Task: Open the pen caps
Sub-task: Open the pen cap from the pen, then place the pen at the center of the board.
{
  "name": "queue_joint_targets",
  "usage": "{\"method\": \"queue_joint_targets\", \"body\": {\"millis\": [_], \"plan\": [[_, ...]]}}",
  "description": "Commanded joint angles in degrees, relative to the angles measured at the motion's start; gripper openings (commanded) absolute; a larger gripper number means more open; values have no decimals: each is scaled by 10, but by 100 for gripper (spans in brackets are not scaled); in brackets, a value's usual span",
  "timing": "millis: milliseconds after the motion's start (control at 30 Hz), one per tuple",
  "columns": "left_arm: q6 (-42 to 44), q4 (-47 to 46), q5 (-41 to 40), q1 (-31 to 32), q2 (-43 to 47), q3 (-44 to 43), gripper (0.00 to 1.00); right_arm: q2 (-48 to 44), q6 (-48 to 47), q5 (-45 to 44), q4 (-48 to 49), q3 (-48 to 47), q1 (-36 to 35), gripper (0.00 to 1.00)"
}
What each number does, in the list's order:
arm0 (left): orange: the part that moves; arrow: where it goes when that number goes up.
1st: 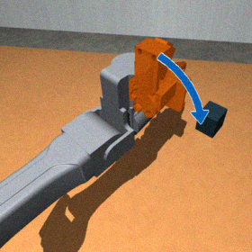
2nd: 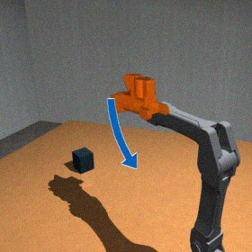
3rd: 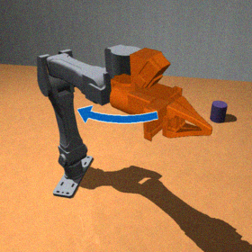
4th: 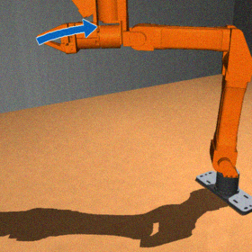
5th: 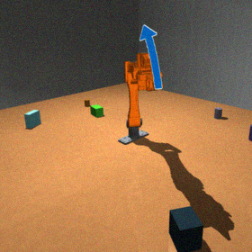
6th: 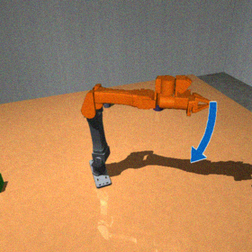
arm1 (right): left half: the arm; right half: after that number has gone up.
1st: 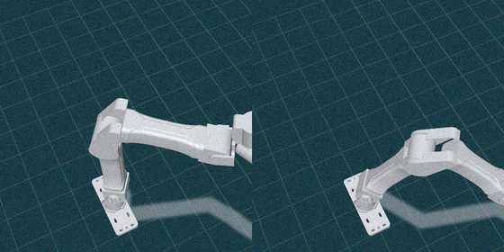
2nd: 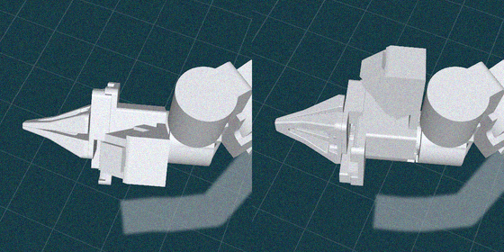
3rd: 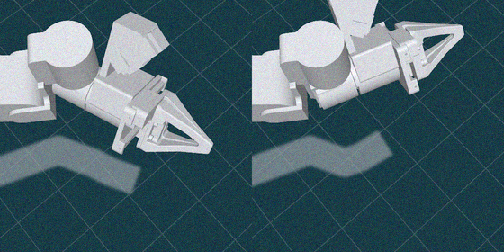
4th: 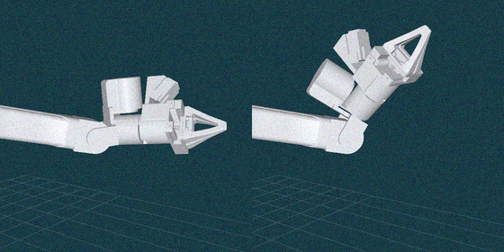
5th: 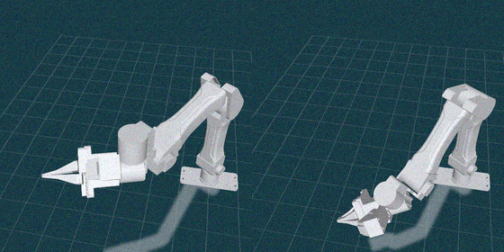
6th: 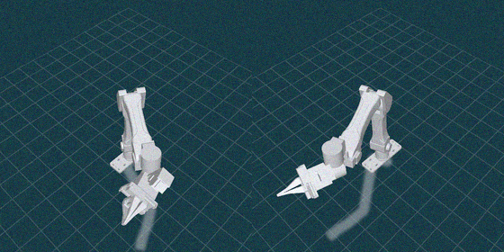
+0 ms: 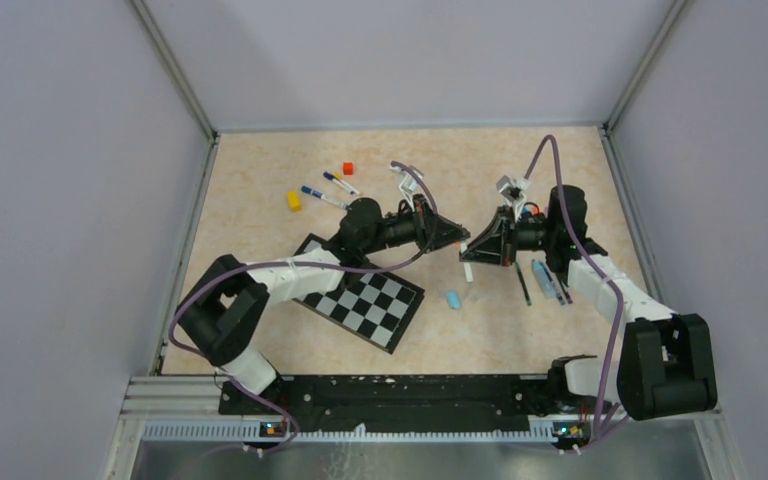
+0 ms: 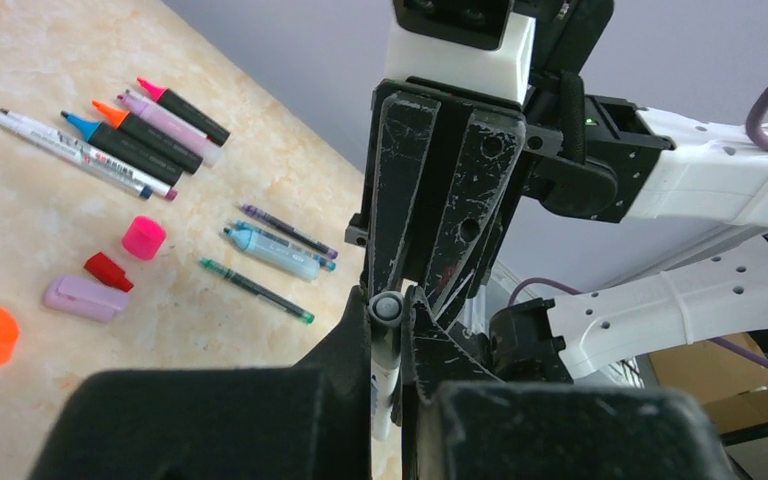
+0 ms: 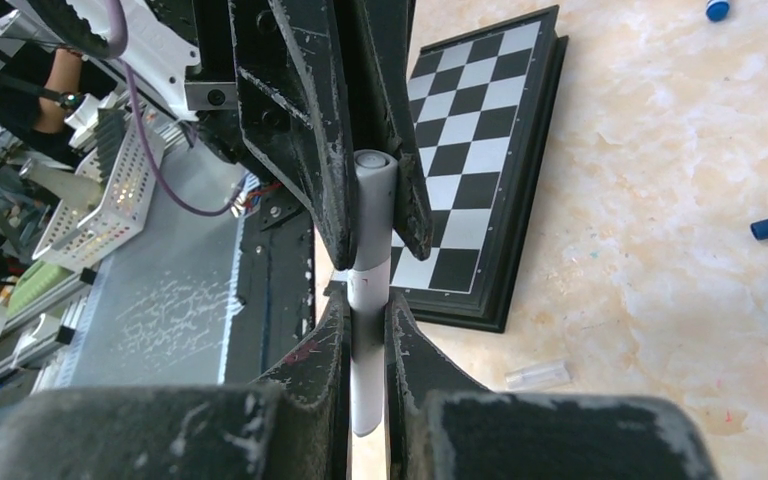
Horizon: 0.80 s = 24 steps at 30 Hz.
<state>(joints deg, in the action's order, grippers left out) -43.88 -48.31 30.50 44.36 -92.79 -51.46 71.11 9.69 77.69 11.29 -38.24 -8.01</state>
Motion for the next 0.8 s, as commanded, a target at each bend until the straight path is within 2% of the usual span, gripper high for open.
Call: {"method": "queue_joint_targets", "body": {"millis": [0,167,267,367,533,767], "plan": [[24,15,-71,-47,66,-41,0,-7,-63,5,-29,5,-10,0],[-4,-11,-195,-139,116,-53,0,-5,-102,7,-41,36,-10,0],[-26,-43,-212,-170,117,-70,0,-5,-159,-11,-95,29,-10,0],[-44,-61,-190,-182,111,-73,0,-4,-215,-35,-162,10,-10,0],[-37,-48,-97,-186,124,-30,0,-38,-344,-145,-293,-25,12,0],[-45,20,-10,-177,165,91,0,-75,-405,-230,-360,-26,184,0]]}}
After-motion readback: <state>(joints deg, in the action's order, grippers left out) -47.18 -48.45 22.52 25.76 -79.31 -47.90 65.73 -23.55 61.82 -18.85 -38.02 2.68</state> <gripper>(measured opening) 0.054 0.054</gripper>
